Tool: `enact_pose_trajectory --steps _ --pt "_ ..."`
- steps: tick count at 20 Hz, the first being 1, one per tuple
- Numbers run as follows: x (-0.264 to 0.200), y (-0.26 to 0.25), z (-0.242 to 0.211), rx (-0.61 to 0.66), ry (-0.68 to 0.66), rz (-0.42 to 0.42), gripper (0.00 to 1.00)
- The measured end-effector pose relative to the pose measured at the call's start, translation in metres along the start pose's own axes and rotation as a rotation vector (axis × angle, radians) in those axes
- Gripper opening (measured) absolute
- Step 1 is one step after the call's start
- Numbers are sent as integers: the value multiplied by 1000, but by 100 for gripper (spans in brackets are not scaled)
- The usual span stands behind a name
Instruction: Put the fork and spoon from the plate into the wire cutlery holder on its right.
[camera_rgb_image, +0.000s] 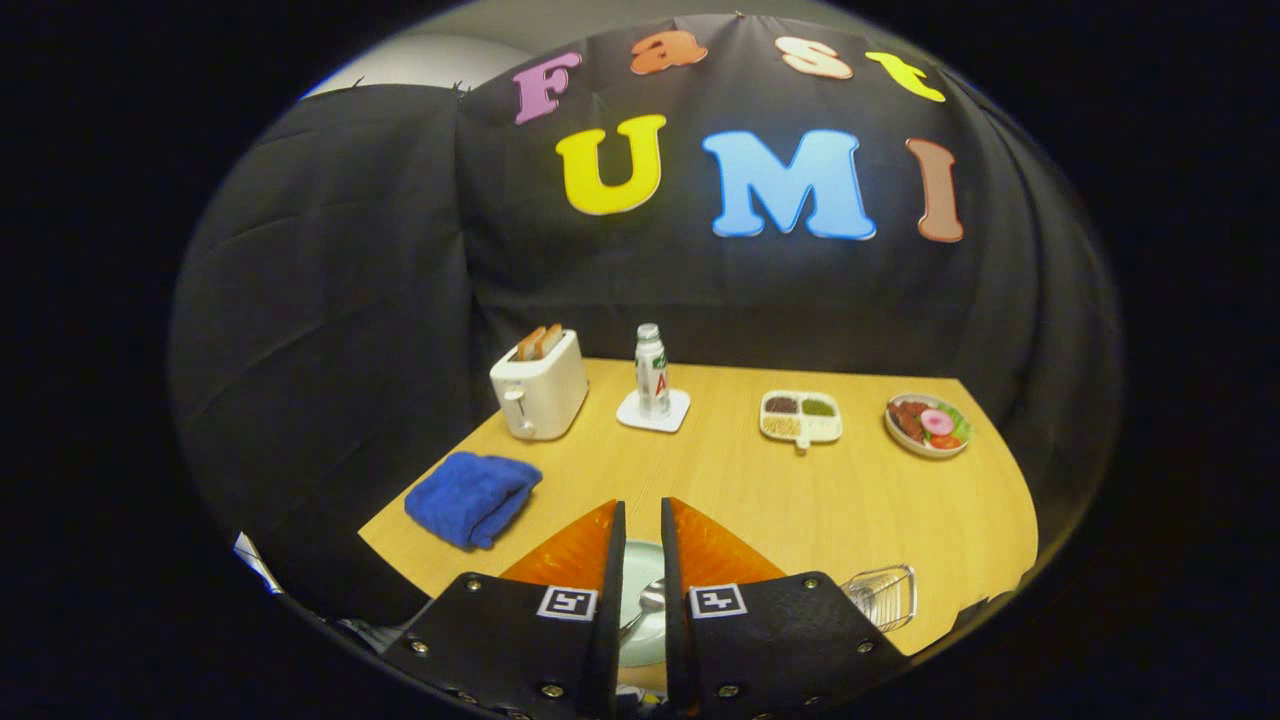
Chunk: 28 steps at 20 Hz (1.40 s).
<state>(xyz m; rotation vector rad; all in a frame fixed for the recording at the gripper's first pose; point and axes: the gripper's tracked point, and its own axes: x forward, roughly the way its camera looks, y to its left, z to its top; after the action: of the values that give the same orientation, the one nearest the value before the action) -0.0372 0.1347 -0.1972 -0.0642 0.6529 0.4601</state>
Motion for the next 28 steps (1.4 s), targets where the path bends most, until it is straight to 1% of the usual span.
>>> enact_pose_trajectory --steps 2,7,11,13,16,17,19,20,21,22,23,24,25,28 --pt "13 6 -34 40 125 14 19" --pt "36 17 -114 153 406 7 20" --pt "44 13 -154 224 545 -34 20" --pt "48 11 -166 243 588 -53 20" --pt "54 14 -184 271 651 -58 20" --pt "59 20 -184 299 655 -38 20" --pt "64 21 -189 307 676 -41 21" --pt "66 20 -187 311 678 -40 25" --pt "68 19 -189 307 676 -44 25" --pt "66 10 -174 323 677 -48 25" --pt "76 16 -192 330 678 -40 15" --pt "73 20 -192 358 682 -17 15" --pt "73 20 -189 375 676 -13 6" --pt "73 19 -183 385 647 7 6"
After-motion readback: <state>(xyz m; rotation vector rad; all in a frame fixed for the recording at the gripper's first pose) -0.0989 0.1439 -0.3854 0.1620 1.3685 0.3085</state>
